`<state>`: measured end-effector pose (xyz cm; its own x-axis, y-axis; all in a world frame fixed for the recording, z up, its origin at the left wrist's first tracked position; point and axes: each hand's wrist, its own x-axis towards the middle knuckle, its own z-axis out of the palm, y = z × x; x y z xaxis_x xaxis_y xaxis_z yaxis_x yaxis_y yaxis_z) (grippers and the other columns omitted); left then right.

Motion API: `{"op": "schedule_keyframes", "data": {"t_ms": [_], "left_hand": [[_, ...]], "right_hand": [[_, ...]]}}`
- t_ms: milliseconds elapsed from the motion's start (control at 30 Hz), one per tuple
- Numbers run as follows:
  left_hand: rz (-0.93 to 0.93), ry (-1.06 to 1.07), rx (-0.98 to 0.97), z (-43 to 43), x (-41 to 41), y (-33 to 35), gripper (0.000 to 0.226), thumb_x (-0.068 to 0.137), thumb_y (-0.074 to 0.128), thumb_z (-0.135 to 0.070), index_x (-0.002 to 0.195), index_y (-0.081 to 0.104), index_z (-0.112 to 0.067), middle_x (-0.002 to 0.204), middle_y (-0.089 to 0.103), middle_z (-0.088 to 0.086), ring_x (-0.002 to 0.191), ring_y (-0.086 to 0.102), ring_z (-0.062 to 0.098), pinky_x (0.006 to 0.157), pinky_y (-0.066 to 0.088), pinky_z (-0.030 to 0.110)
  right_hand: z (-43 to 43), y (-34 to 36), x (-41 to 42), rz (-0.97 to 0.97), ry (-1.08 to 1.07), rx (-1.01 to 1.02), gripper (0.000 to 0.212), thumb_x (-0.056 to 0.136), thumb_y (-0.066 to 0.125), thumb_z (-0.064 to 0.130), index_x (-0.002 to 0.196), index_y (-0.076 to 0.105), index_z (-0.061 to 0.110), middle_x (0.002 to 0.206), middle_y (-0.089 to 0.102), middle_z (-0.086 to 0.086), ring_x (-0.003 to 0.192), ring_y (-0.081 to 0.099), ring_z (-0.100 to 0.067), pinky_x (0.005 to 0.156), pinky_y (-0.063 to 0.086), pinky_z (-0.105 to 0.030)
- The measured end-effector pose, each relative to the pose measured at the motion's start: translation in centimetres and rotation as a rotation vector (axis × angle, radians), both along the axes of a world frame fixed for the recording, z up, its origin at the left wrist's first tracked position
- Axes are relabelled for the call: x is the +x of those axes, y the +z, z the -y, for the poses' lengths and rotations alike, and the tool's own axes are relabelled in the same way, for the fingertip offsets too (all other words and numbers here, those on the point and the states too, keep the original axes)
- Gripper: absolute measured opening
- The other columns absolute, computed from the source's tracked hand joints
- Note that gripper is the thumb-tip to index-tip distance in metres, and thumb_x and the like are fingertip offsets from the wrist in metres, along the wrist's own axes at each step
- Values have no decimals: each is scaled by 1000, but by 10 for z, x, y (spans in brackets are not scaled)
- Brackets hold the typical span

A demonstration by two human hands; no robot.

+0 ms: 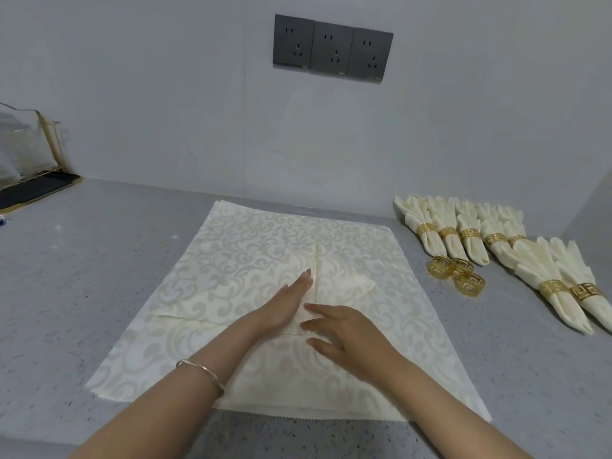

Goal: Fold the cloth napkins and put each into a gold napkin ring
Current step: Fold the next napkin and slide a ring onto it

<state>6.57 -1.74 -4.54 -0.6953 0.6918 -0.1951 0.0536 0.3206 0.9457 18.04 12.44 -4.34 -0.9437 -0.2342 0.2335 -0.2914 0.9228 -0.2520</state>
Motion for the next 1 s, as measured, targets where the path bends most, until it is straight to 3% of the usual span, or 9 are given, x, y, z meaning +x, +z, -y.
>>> {"op": "schedule_keyframes", "data": {"t_ms": [133,233,333,433,500,600,833,933,1000], "left_hand": [[-5,-50,-22,2,4,9,76,83,20,-77,149,19,-41,156,21,-18,147,4,8,121,1,42],[-146,-80,-72,6,3,19,50,102,24,-46,148,31,-26,153,29,-12,142,22,5,111,13,20],[-407,-131,-173,26,-7,26,38,103,33,-19,139,46,-24,147,41,-9,134,35,4,106,23,15],[-740,-212,-320,49,-18,25,59,93,33,6,132,54,-32,142,47,-10,134,38,6,109,27,16],[-892,-236,-385,60,-23,26,67,88,34,9,127,58,-40,140,49,-11,134,38,6,105,30,16],[-1015,-328,-380,70,-26,26,55,91,44,-1,124,59,-44,136,50,-23,134,35,1,105,27,14],[-989,-411,-425,72,-39,32,43,83,70,-20,117,63,-45,122,44,-39,124,28,-14,94,19,2],[-832,-363,-373,65,-46,28,34,85,68,-16,109,68,-41,115,58,-29,117,42,-11,93,31,4],[-708,-291,-314,58,-50,28,18,87,68,-19,96,73,-34,97,67,-17,96,59,-1,89,45,17]], "right_hand": [[7,-7,-9,-149,-25,28,32,91,47,36,103,73,24,126,62,9,95,66,-14,82,53,-32],[4,-8,-7,-205,-30,-12,28,88,51,30,92,76,17,114,68,8,83,69,-12,68,57,-30],[-19,-7,2,-217,-111,-97,13,83,65,22,88,76,16,112,69,10,86,68,-6,71,57,-27],[-50,-8,16,-213,-177,-176,9,81,72,18,90,76,18,114,67,13,96,63,1,82,55,-26],[-63,-9,24,-190,-218,-245,10,82,72,19,91,76,20,119,63,17,102,60,6,88,53,-23],[-67,-10,29,-160,-235,-227,10,83,70,23,91,75,24,121,59,23,106,58,6,90,50,-23],[-46,1,28,-96,-227,-112,22,78,71,47,91,67,29,123,44,22,85,55,-1,73,39,-11],[-41,-1,28,-97,-271,-242,19,79,69,48,78,65,29,121,42,26,87,56,0,71,39,-10],[-42,-3,25,-98,-342,-360,20,81,69,45,69,64,29,117,46,25,89,57,0,69,42,-13]]}}
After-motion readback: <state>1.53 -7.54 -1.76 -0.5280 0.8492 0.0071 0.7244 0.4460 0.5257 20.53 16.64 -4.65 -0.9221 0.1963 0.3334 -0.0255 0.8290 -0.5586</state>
